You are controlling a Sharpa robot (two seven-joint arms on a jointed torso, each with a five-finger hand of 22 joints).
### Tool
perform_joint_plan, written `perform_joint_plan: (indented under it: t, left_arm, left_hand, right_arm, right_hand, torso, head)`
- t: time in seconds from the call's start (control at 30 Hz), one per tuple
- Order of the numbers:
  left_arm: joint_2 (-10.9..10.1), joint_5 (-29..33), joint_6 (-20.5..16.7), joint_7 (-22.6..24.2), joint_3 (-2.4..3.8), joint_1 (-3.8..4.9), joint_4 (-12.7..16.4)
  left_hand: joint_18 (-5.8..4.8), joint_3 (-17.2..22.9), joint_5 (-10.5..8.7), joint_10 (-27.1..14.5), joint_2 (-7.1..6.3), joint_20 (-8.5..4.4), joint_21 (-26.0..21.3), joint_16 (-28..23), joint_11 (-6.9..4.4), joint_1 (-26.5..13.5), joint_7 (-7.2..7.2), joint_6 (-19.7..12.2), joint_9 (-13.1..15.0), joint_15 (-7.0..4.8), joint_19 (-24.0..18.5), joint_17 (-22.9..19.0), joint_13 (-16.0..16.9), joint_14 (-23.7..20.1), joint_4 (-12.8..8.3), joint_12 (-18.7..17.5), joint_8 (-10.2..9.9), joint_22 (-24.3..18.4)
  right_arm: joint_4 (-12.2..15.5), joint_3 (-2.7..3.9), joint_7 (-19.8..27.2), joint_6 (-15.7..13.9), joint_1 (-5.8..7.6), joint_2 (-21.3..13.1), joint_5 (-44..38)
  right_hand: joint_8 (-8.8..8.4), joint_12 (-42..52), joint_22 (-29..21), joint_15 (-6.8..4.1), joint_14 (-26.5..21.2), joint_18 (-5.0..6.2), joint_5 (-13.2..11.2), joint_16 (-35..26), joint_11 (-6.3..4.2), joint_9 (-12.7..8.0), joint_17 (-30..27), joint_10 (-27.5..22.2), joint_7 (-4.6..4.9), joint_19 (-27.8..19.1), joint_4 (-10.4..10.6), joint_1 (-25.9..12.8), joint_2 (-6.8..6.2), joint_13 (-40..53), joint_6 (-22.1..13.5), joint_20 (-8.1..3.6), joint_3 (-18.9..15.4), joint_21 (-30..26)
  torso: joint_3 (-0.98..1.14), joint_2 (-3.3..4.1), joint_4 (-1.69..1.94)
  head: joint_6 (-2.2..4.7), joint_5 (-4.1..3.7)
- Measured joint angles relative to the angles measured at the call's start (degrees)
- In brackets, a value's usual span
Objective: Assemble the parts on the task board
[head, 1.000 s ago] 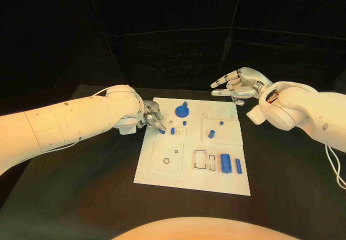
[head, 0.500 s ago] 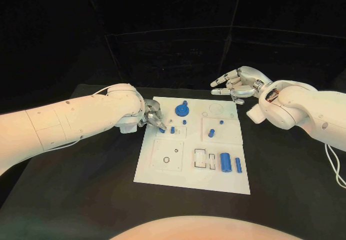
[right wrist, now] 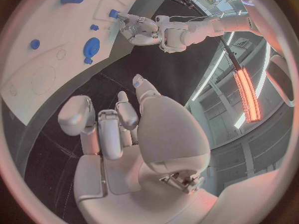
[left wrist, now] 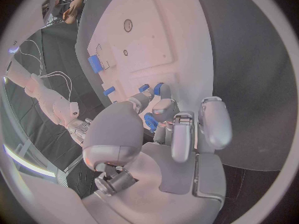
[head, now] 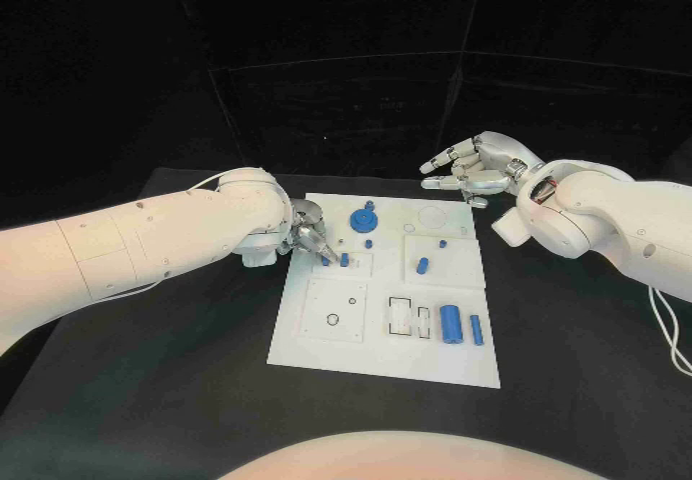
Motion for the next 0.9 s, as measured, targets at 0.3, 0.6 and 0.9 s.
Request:
perform_joint_plan:
  t: [0.3, 0.6, 0.9]
  left_arm:
    - [0.57, 0.00, 0.18, -0.08, -0.04, -0.02, -1.16]
    - [0.87, 0.02, 0.29, -0.20, -0.04, 0.01, -2.25]
    - [1.07, 0.04, 0.45, -0.28, -0.03, 0.04, -2.65]
  left_hand:
    - [0.00, -2.06, 0.00, 0.00, 0.46, 0.00, 0.00, 0.00, 0.00, -0.45, 0.08, 0.30, 0.00, 0.00, 0.00, 0.00, 0.24, 0.00, 0.82, 0.00, -0.01, 0.14]
    - [0.00, -3.77, 0.00, 0.00, 0.54, 0.00, -0.01, 0.00, 0.00, -1.08, 0.08, 0.29, 0.12, -0.21, 0.00, 0.00, 0.24, -0.22, 1.74, 0.26, -0.01, 0.19]
    - [0.00, -4.49, 0.00, -0.01, 0.97, 0.00, -0.03, 0.00, 0.01, -0.66, 0.09, 0.29, 0.18, -0.21, 0.00, 0.00, 0.23, -0.22, 1.51, 0.26, -0.01, 0.18]
  right_arm:
    - [0.08, 0.00, -0.01, 0.00, 0.00, 0.00, 0.00]
    - [0.21, 0.00, -0.03, 0.00, 0.00, -0.05, 0.00]
    - [0.36, 0.00, -0.06, 0.00, 0.00, -0.08, 0.00]
  right_hand:
    - [0.00, 0.00, -0.12, 0.00, 0.00, 0.01, 0.00, 0.00, 0.00, 0.00, 0.00, 0.00, 0.00, 0.00, -0.24, 0.00, 0.00, -0.12, 0.00, 0.00, -0.24, -0.26]
    - [0.00, 0.00, -0.14, 0.00, 0.00, 0.00, 0.00, 0.00, 0.00, 0.00, 0.00, 0.00, 0.00, 0.00, -0.24, 0.00, 0.00, -0.14, 0.00, 0.00, -0.24, -0.26]
    - [0.00, 0.00, -0.13, 0.00, 0.00, 0.01, 0.00, 0.00, 0.00, 0.00, 0.00, 0.00, 0.00, 0.00, -0.24, 0.00, 0.00, -0.14, 0.00, 0.00, -0.24, -0.26]
  torso:
    - [0.00, -0.02, -0.01]
    - [-0.01, -0.03, -0.03]
    - [-0.03, -0.03, -0.03]
  head:
    - [0.09, -0.04]
    - [0.14, -0.23]
    - [0.16, -0.24]
